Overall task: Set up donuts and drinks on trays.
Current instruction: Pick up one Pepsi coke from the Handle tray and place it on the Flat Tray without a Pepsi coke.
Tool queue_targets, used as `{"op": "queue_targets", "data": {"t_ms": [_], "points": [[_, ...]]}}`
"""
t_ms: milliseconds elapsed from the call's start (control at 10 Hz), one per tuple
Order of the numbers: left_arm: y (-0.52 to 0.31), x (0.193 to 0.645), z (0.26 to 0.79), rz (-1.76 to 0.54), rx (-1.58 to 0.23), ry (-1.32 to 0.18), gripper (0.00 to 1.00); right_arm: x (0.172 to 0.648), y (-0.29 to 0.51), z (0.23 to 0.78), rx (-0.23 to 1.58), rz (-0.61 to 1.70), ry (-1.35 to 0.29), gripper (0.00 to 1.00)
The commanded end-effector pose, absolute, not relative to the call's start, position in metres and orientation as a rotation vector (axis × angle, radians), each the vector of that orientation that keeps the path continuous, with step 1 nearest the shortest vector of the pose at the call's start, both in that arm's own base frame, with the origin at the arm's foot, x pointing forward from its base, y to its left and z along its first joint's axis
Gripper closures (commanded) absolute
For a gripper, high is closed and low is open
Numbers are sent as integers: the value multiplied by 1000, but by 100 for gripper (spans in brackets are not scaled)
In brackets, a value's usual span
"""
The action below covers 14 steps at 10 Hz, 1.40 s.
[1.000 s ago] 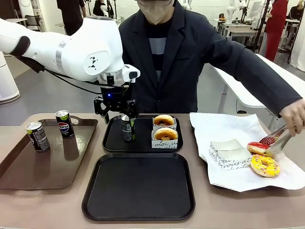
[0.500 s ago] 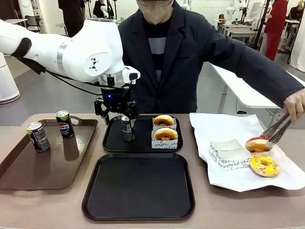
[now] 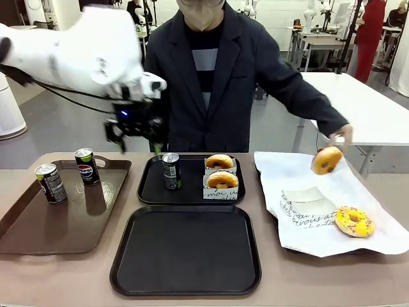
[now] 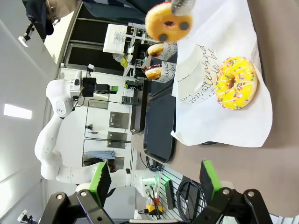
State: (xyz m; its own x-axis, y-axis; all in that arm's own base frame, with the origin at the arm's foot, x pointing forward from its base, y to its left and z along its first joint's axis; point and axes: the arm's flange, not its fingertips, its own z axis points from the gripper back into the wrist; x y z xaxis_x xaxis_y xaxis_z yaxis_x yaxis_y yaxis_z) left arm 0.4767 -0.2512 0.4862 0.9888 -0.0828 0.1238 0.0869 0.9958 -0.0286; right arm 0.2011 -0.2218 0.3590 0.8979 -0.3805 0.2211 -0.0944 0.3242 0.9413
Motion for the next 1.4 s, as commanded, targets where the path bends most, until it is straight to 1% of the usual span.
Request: {"op": "queue_targets", "data": {"t_ms": [0, 100, 200, 400, 500, 600, 800, 1100, 1200, 1300], "points": [[-172, 472, 516, 15, 13, -165, 0, 201, -222, 359, 1244, -185, -460, 0], [-133, 471, 519, 66, -31, -134, 0, 201, -222, 359, 1244, -185, -460, 0], [-102, 485, 523, 101, -55, -133, 0, 201, -222, 359, 1244, -185, -460, 0], [-52, 508, 523, 124, -42, -115, 0, 201, -222, 359, 1244, -185, -460, 0], [-31, 515, 522, 95, 7, -127, 0, 201, -222, 359, 1244, -185, -460, 0], [-11, 513, 512, 103, -19, -106, 0, 201, -222, 359, 1244, -185, -460, 0], [12, 518, 496, 80, -49, -76, 0, 201, -222, 359, 1244, -185, -460, 0], [26, 523, 479, 10, -102, -87, 0, 201, -222, 359, 1244, -185, -460, 0], [19, 519, 484, 62, -28, -65, 0, 201, -222, 359, 1244, -185, -460, 0], [19, 519, 484, 62, -28, -65, 0, 201, -222, 359, 1244, -185, -460, 0]]}}
